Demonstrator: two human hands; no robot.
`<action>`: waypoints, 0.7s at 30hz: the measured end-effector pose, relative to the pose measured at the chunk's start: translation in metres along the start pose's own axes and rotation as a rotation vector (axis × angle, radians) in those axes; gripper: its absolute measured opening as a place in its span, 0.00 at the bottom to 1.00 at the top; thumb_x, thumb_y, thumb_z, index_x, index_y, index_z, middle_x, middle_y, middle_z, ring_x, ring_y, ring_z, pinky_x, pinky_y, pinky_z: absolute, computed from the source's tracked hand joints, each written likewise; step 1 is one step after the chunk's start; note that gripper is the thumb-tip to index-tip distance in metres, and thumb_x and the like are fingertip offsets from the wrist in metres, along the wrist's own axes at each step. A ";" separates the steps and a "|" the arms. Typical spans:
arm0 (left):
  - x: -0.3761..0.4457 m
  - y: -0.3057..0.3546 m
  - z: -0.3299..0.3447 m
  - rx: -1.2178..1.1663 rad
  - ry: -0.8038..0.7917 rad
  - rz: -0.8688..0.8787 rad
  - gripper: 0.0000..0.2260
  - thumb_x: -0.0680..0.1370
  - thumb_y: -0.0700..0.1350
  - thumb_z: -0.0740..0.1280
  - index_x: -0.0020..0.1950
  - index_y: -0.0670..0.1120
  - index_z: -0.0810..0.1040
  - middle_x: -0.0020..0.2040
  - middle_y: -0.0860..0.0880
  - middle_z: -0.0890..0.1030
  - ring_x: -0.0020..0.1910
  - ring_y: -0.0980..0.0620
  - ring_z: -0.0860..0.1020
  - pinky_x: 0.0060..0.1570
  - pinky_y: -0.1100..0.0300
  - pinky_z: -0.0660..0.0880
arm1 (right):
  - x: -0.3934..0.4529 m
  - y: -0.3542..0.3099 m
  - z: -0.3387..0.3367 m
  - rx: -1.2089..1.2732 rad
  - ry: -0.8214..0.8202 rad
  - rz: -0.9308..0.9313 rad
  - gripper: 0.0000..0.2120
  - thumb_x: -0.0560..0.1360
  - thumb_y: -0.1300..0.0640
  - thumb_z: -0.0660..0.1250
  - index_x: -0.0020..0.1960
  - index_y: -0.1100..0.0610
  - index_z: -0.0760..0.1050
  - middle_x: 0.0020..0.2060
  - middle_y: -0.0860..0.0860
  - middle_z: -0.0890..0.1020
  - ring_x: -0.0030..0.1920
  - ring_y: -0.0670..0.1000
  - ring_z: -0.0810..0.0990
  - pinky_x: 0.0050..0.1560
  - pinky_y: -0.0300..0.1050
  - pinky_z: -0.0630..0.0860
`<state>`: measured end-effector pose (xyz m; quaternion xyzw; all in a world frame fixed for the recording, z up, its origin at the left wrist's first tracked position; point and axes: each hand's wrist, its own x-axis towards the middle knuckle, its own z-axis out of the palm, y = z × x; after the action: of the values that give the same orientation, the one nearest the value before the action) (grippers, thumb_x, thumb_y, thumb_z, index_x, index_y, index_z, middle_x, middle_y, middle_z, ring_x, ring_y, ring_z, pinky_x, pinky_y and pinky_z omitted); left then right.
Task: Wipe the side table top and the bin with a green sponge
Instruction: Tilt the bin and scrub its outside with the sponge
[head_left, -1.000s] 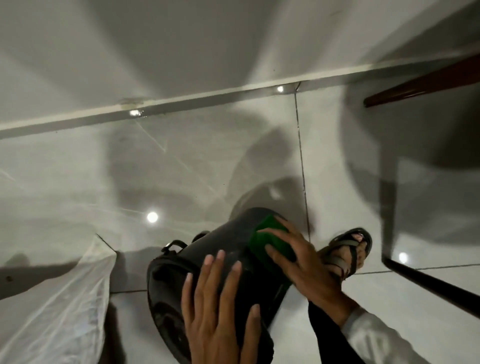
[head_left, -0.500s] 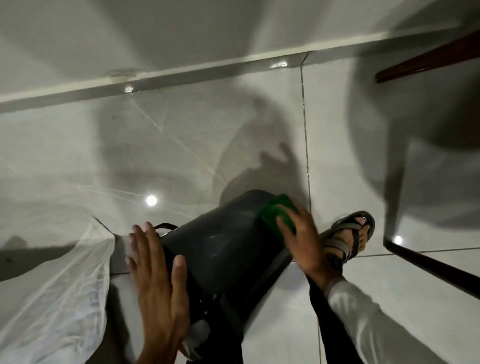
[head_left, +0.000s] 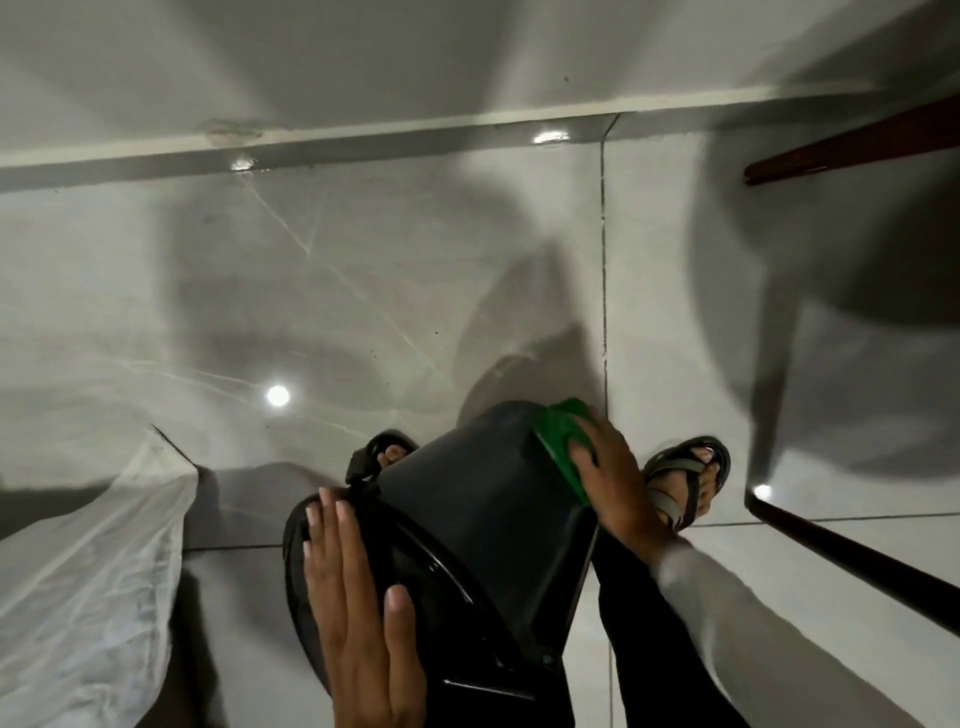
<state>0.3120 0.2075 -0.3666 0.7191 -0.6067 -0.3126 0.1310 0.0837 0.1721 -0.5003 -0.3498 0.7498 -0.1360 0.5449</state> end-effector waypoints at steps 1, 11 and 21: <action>0.004 -0.006 -0.002 -0.019 0.004 -0.026 0.29 0.87 0.52 0.50 0.86 0.39 0.57 0.89 0.45 0.55 0.89 0.46 0.50 0.86 0.39 0.50 | 0.018 0.002 0.003 0.017 0.026 0.095 0.18 0.82 0.70 0.62 0.70 0.66 0.77 0.71 0.64 0.78 0.73 0.65 0.76 0.68 0.27 0.61; 0.039 -0.034 -0.030 -0.034 -0.131 0.014 0.28 0.82 0.60 0.57 0.80 0.51 0.70 0.84 0.43 0.67 0.83 0.39 0.65 0.77 0.25 0.62 | -0.113 -0.065 0.018 0.290 -0.346 -0.393 0.22 0.77 0.51 0.65 0.68 0.33 0.76 0.83 0.39 0.60 0.84 0.45 0.59 0.83 0.41 0.60; 0.025 -0.012 -0.006 0.150 -0.217 0.264 0.29 0.83 0.70 0.48 0.78 0.59 0.69 0.85 0.44 0.64 0.89 0.46 0.54 0.79 0.21 0.49 | 0.012 -0.019 0.021 0.071 -0.079 0.227 0.16 0.83 0.60 0.65 0.69 0.59 0.79 0.73 0.57 0.77 0.75 0.59 0.74 0.71 0.39 0.66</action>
<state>0.3275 0.1854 -0.3759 0.6030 -0.7280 -0.3223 0.0509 0.1081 0.1542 -0.5050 -0.2482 0.7571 -0.0860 0.5981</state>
